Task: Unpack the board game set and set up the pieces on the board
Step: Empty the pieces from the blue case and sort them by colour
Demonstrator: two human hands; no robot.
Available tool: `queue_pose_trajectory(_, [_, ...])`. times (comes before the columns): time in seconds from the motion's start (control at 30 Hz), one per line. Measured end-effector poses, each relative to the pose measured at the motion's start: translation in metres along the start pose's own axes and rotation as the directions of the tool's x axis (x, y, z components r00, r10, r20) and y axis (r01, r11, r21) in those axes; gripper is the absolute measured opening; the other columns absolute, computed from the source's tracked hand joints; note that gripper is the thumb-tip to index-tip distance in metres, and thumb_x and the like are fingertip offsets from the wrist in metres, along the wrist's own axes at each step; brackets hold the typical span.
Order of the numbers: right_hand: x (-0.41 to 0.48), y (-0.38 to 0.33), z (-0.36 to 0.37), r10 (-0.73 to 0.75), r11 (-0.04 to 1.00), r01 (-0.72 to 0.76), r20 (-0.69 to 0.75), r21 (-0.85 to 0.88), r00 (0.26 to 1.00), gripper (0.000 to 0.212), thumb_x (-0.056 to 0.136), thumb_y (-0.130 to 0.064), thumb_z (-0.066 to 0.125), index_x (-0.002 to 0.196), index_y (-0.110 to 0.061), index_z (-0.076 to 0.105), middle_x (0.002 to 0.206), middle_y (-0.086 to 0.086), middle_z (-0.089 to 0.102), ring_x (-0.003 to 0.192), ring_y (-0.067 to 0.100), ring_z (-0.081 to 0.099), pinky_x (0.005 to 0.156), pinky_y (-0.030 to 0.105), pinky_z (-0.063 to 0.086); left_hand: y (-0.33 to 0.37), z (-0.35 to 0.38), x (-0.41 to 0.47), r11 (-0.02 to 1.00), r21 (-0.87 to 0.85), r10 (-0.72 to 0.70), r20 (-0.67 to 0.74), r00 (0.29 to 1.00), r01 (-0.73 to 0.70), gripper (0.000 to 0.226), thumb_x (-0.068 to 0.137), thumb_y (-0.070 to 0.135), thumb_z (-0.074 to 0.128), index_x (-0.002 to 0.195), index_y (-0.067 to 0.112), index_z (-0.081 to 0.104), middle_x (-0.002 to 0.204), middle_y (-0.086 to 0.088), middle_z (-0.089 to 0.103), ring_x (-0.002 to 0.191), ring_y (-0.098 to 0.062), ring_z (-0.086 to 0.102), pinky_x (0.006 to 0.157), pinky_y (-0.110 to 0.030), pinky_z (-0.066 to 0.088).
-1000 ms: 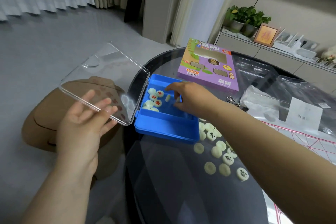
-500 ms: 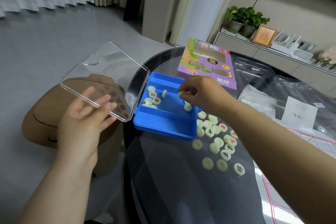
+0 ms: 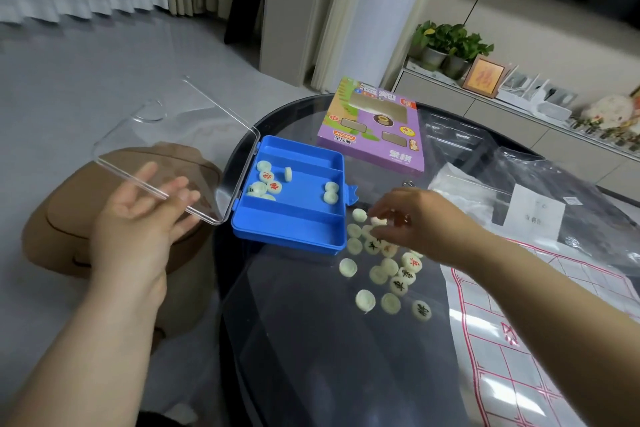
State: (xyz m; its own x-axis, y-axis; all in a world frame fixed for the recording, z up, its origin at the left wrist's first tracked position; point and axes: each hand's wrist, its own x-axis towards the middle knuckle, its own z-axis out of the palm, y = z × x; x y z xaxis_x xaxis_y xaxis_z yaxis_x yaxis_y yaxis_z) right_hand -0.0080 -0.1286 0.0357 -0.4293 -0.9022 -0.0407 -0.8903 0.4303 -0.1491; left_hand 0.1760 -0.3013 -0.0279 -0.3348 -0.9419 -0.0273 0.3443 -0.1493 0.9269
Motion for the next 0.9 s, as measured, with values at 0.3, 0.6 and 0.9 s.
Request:
queue_pose_trajectory(0.3, [0.079, -0.052, 0.02, -0.019, 0.976, 0.027, -0.042, 0.215, 0.999, 0.039, 0.087, -0.022, 0.057, 0.125, -0.017, 0.051, 0.124, 0.002, 0.054, 0.091, 0.014, 0.052, 0.076, 0.019, 0.036, 0.002, 0.0, 0.0, 0.999, -0.025, -0.019, 0.016, 1.0, 0.02, 0.051, 0.084, -0.005, 0.052, 0.128, 0.018, 0.041, 0.089, 0.004, 0.059, 0.079, -0.008, 0.059, 0.058, -0.009, 0.052])
queue_pose_trajectory(0.6, [0.108, -0.069, 0.04, -0.057, 0.994, 0.055, 0.017, 0.092, 0.998, 0.042, 0.088, -0.015, 0.053, 0.129, -0.016, 0.047, 0.131, 0.005, 0.048, 0.116, 0.022, 0.048, 0.089, 0.025, 0.038, 0.001, -0.003, 0.005, 0.998, -0.054, -0.037, 0.024, 0.999, 0.038, 0.049, 0.083, -0.005, 0.053, 0.123, 0.022, 0.044, 0.088, 0.004, 0.062, 0.078, -0.008, 0.06, 0.062, -0.013, 0.052])
queue_pose_trajectory(0.9, [0.115, -0.072, 0.034, -0.047, 0.999, 0.047, 0.07, 0.009, 0.996, 0.032, 0.085, -0.014, 0.056, 0.116, -0.01, 0.05, 0.121, 0.006, 0.054, 0.091, 0.018, 0.047, 0.074, 0.022, 0.035, 0.001, -0.002, 0.005, 0.998, -0.04, -0.051, 0.024, 0.998, 0.052, 0.045, 0.083, -0.005, 0.053, 0.114, 0.028, 0.045, 0.085, 0.006, 0.062, 0.068, -0.002, 0.062, 0.058, -0.01, 0.052])
